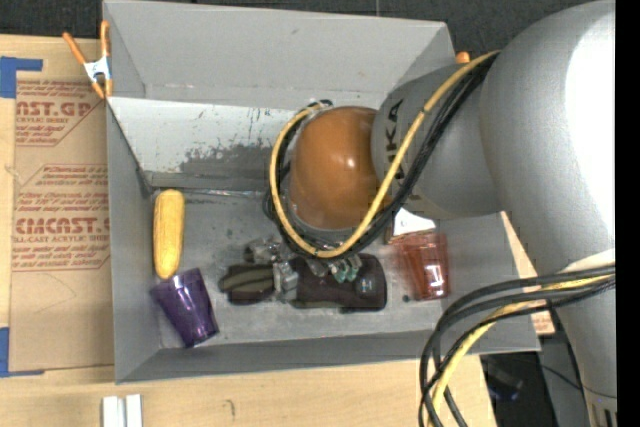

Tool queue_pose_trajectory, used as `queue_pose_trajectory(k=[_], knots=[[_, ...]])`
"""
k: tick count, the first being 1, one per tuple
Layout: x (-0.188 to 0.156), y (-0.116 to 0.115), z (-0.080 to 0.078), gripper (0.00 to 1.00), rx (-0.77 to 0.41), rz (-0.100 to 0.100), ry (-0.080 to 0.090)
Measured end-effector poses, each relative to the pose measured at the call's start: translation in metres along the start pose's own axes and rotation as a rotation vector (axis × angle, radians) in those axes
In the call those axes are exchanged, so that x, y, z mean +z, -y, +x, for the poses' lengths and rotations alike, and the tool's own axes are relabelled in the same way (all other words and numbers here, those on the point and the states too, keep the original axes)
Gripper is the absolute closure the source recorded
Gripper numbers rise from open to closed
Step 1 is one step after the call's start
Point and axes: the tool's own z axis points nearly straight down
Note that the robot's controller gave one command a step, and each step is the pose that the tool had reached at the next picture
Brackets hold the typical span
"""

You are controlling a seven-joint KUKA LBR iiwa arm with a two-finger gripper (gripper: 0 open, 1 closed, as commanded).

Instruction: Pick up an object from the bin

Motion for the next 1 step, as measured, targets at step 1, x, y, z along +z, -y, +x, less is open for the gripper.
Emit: queue_pose_trajectory(k=[1], knots=[[0.0, 0.0, 0.0, 1.0, 0.0, 0.0, 0.0]])
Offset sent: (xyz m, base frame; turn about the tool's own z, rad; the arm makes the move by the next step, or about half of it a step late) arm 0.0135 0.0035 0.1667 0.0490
